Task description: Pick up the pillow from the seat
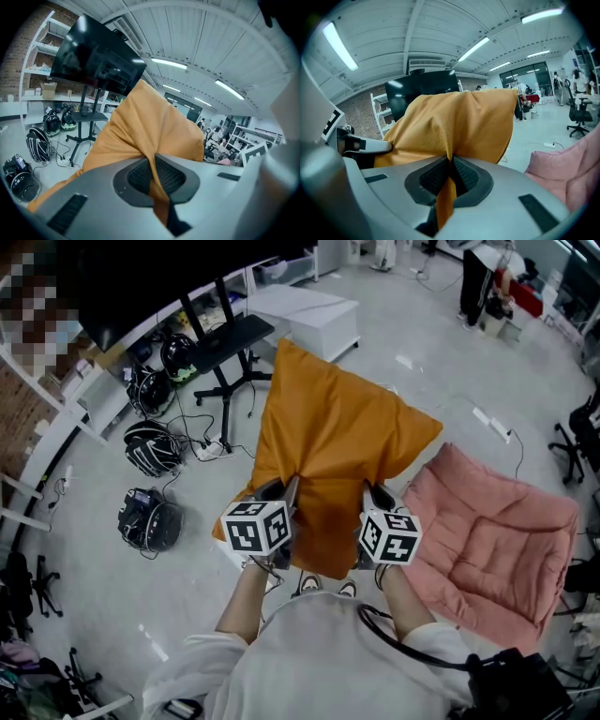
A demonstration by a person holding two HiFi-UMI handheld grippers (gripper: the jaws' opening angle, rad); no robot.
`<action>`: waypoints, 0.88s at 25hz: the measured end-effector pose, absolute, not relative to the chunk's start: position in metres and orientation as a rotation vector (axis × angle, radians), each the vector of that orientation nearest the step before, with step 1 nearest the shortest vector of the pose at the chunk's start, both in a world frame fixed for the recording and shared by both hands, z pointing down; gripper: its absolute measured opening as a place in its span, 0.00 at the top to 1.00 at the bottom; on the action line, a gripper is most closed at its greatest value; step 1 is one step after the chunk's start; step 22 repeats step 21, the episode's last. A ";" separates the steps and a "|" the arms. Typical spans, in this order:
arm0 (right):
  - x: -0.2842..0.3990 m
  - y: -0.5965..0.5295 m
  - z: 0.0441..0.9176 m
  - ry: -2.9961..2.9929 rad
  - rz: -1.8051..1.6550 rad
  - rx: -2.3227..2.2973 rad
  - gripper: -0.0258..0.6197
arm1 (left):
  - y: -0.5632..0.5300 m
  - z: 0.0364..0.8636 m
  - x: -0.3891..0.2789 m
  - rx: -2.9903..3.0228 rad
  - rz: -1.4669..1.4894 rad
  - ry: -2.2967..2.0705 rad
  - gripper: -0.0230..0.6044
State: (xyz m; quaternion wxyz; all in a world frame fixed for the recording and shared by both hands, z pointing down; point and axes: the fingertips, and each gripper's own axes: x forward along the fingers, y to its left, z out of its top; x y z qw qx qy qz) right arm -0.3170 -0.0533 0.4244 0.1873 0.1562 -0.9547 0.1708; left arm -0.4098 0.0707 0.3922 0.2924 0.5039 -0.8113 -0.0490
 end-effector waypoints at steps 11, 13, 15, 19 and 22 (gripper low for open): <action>-0.318 -0.054 0.422 -2.704 0.486 0.417 0.91 | 0.070 0.387 -0.409 1.336 -0.116 -2.176 0.94; -0.319 -0.052 0.421 -2.704 0.480 0.411 0.91 | 0.072 0.387 -0.410 1.332 -0.114 -2.176 0.94; -0.320 -0.050 0.422 -2.702 0.477 0.405 0.91 | 0.075 0.388 -0.411 1.329 -0.113 -2.176 0.94; -0.320 -0.047 0.425 -2.700 0.473 0.401 0.91 | 0.078 0.391 -0.411 1.325 -0.112 -2.175 0.94; -0.320 -0.045 0.426 -2.700 0.469 0.401 0.91 | 0.079 0.392 -0.411 1.324 -0.110 -2.174 0.94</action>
